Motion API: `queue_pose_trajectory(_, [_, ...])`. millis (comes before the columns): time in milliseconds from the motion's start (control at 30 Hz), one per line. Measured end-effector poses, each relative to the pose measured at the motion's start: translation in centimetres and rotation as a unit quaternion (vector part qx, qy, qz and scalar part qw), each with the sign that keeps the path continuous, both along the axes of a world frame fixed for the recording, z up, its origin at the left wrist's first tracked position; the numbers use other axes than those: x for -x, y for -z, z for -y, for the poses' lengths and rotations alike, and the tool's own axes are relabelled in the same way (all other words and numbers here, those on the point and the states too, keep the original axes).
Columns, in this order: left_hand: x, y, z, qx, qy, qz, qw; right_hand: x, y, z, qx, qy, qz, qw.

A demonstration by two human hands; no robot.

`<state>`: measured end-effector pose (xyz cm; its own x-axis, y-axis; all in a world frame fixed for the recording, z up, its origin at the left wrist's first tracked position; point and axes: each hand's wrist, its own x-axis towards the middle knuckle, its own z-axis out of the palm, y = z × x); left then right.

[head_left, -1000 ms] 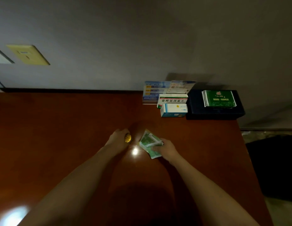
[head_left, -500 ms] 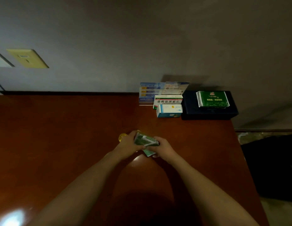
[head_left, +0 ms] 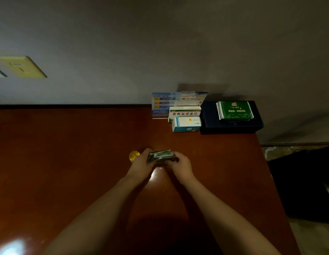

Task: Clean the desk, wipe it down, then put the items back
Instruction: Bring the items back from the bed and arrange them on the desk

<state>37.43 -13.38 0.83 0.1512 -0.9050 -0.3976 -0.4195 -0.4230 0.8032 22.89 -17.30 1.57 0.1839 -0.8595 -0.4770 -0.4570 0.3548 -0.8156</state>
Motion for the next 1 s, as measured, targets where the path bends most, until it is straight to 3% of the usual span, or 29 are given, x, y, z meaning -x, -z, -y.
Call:
queue_pose_trajectory(167, [-0.1, 0.5, 0.7, -0.001, -0.015, 0.002, 1.000, -0.6, -0.5, -0.2, -0.028, 0.014, 0.079, 0.996])
queue_pose_trajectory(500, [-0.5, 1.2, 4.6, -0.020, -0.042, 0.053, 0.998, -2.6, 1.2, 2.1, -0.054, 0.080, 0.142, 0.985])
queue_pose_trajectory(733, [-0.4, 1.2, 6.0, -0.001, -0.083, -0.010, 0.996, -2.9, 1.5, 3.6, -0.025, 0.101, 0.139, 0.985])
queue_pose_trajectory(1000, [-0.5, 2.5, 6.9, -0.029, -0.090, 0.031, 0.995, -3.7, 4.0, 3.5, -0.018, 0.104, 0.065, 0.992])
